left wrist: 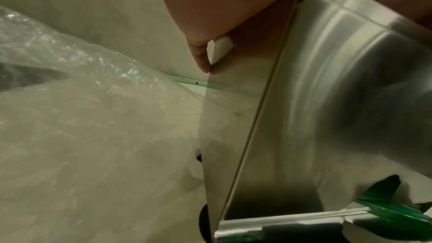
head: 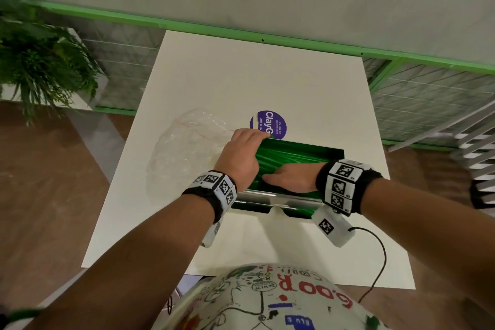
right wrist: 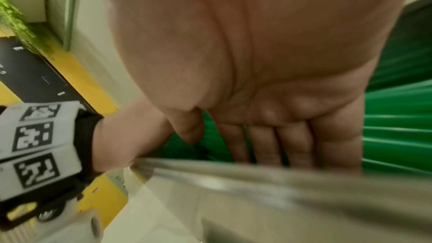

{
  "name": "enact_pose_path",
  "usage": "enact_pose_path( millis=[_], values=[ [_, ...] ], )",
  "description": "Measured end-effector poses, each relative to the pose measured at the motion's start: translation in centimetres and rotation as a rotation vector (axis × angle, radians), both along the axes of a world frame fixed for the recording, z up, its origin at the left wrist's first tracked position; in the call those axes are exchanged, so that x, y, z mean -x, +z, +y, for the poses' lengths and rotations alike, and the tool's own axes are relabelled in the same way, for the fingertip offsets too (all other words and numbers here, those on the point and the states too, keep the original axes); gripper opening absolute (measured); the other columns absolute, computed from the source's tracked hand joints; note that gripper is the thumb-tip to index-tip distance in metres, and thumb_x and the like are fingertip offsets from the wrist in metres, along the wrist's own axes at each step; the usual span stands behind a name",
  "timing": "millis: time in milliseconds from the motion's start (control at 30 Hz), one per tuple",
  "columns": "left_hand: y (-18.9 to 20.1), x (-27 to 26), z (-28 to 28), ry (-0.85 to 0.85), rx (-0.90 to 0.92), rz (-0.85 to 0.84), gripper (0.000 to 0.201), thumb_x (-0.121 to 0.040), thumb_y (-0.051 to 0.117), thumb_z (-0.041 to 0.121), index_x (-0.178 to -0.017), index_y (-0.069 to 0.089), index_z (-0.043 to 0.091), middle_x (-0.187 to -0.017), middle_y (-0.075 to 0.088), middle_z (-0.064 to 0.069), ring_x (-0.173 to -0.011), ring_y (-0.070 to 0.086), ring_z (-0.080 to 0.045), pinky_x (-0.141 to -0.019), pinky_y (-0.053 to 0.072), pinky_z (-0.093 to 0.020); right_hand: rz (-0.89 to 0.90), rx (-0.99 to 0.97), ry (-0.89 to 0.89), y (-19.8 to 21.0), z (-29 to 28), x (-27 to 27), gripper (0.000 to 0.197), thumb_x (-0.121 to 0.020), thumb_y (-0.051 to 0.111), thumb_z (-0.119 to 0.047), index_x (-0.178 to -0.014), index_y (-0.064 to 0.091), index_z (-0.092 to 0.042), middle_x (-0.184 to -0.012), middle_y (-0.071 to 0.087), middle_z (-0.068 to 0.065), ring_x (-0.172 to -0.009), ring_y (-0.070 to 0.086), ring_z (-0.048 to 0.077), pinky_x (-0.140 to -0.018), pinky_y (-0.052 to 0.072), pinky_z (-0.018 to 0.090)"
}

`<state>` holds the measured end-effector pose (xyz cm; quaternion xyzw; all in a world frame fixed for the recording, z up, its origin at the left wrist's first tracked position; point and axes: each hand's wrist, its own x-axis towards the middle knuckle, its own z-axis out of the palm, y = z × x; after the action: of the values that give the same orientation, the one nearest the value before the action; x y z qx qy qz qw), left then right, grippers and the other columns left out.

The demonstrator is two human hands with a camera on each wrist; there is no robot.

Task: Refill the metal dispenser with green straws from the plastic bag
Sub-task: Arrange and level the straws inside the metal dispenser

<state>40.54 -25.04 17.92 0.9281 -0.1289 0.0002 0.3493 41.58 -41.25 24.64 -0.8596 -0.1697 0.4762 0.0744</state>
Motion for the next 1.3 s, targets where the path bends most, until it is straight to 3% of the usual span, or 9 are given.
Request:
enact_pose_path(
  millis=[67,167,300,467,567,967,1100,1200,1300],
  values=[
    [0.1,-0.1,0.0,-0.002,-0.003,0.009,0.069,-0.079,0.047,-0.017,-0.140,0.055,0.013,-0.139,0.057,-0.004,-0.132,0.043,-0.023,-0.113,0.041,-0.039,-0.056,-0.033,-0.030,0.3,0.0,-0.9,0.054,-0.104,0.034,-0.046,-0.089,0.064,-0.004,-0.086,0.061,0.009,-0.077,0.053,0.021,-0.072,0.040,0.032],
    [0.0,-0.1,0.0,-0.002,0.005,0.012,0.067,-0.081,0.048,-0.016,-0.141,0.054,0.014,-0.139,0.056,-0.003,-0.133,0.042,-0.022,-0.112,0.042,-0.040,-0.075,-0.105,-0.094,0.3,-0.4,-2.0,0.041,-0.102,0.043,-0.034,-0.080,0.060,-0.003,-0.078,0.055,0.011,-0.072,0.049,0.021,-0.071,0.040,0.034],
    [0.0,0.0,0.1,-0.001,0.007,0.015,0.067,-0.081,0.046,-0.016,-0.140,0.054,0.014,-0.139,0.056,-0.003,-0.133,0.042,-0.022,-0.112,0.043,-0.041,-0.109,-0.014,-0.070,-0.9,-0.2,-1.3,0.020,-0.098,0.046,-0.017,-0.097,0.065,-0.011,-0.093,0.056,0.005,-0.086,0.050,0.021,-0.078,0.041,0.031],
    [0.2,0.0,0.0,0.001,0.008,0.013,0.066,-0.082,0.045,-0.015,-0.140,0.054,0.014,-0.139,0.056,-0.003,-0.133,0.042,-0.022,-0.113,0.041,-0.039,-0.137,-0.006,-0.060,-1.1,0.3,-1.1,0.031,-0.100,0.043,-0.016,-0.109,0.068,-0.001,-0.101,0.065,0.012,-0.090,0.058,0.027,-0.078,0.045,0.031],
    [0.1,0.0,0.0,0.004,0.008,0.022,0.066,-0.082,0.045,-0.015,-0.141,0.054,0.014,-0.140,0.056,-0.003,-0.134,0.041,-0.022,-0.113,0.041,-0.040,-0.091,-0.003,-0.092,-1.2,0.5,-1.1,0.034,-0.101,0.041,-0.019,-0.110,0.068,0.000,-0.111,0.067,0.016,-0.102,0.062,0.032,-0.089,0.051,0.035],
    [-0.1,0.1,0.1,-0.004,0.021,0.010,0.064,-0.084,0.047,-0.013,-0.142,0.053,0.014,-0.140,0.055,-0.003,-0.135,0.041,-0.022,-0.112,0.043,-0.039,0.200,0.219,0.065,-2.5,2.6,-0.2,0.042,-0.107,0.029,-0.011,-0.142,0.046,0.004,-0.150,0.044,0.020,-0.136,0.043,0.031,-0.108,0.034,0.033],
    [-0.1,0.2,0.1,0.001,0.034,0.010,0.062,-0.086,0.050,-0.012,-0.142,0.054,0.013,-0.140,0.056,-0.003,-0.134,0.042,-0.022,-0.111,0.044,-0.039,0.185,0.225,0.066,-3.3,3.0,0.2,0.037,-0.106,0.029,-0.003,-0.128,0.053,0.014,-0.133,0.055,0.027,-0.122,0.053,0.039,-0.090,0.042,0.030],
    [0.0,0.3,0.1,0.006,0.043,0.004,0.062,-0.085,0.050,-0.013,-0.142,0.054,0.012,-0.139,0.056,-0.004,-0.134,0.042,-0.022,-0.111,0.044,-0.040,0.167,0.240,0.017,-3.4,3.6,0.4,0.034,-0.105,0.029,-0.001,-0.122,0.057,0.010,-0.109,0.053,0.021,-0.094,0.045,0.026,-0.062,0.036,0.027],
    [0.0,0.2,0.1,0.011,0.041,0.006,0.063,-0.084,0.050,-0.013,-0.142,0.055,0.012,-0.139,0.056,-0.004,-0.134,0.042,-0.023,-0.111,0.044,-0.041,0.148,0.250,-0.006,-3.4,3.8,0.4,0.037,-0.106,0.029,-0.004,-0.128,0.054,0.013,-0.124,0.058,0.027,-0.094,0.043,0.021,-0.089,0.040,0.033]
  ],
)
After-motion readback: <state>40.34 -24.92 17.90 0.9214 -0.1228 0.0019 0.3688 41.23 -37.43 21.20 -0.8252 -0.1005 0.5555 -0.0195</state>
